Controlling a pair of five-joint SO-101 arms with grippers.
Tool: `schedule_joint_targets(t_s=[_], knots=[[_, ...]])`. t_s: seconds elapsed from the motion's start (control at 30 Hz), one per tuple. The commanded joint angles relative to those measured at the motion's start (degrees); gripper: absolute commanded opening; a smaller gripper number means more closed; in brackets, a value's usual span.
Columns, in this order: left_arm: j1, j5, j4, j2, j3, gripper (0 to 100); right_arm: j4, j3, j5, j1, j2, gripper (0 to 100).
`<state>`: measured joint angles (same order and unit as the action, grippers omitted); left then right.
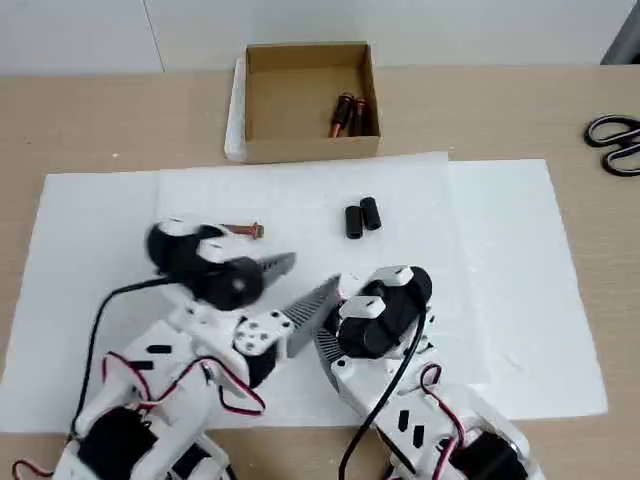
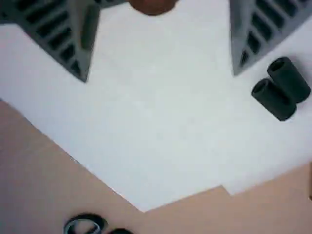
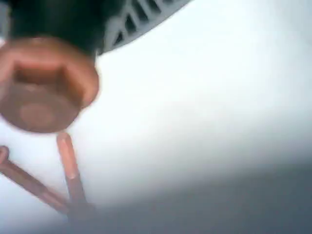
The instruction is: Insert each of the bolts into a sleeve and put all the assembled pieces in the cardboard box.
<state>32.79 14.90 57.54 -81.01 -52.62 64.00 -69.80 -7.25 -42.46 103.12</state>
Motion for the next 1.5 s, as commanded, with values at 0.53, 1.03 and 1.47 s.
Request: schedule_joint_targets(t_s=[0.53,1.03,1.47], knots=[[-23.6,10.9,-0.6,37.9,39.7,18,-13.2,16.7,2.3,17.9,-40.0,0.3],[-28.9,12.6,0.0,54.0,53.8,18,-29.3,59.3,2.3,28.8,-98.2,0.4],[-28.7,12.7,6.2,54.0,53.7,18,-30.3,109.6,2.3,27.2,-144.8,0.4]])
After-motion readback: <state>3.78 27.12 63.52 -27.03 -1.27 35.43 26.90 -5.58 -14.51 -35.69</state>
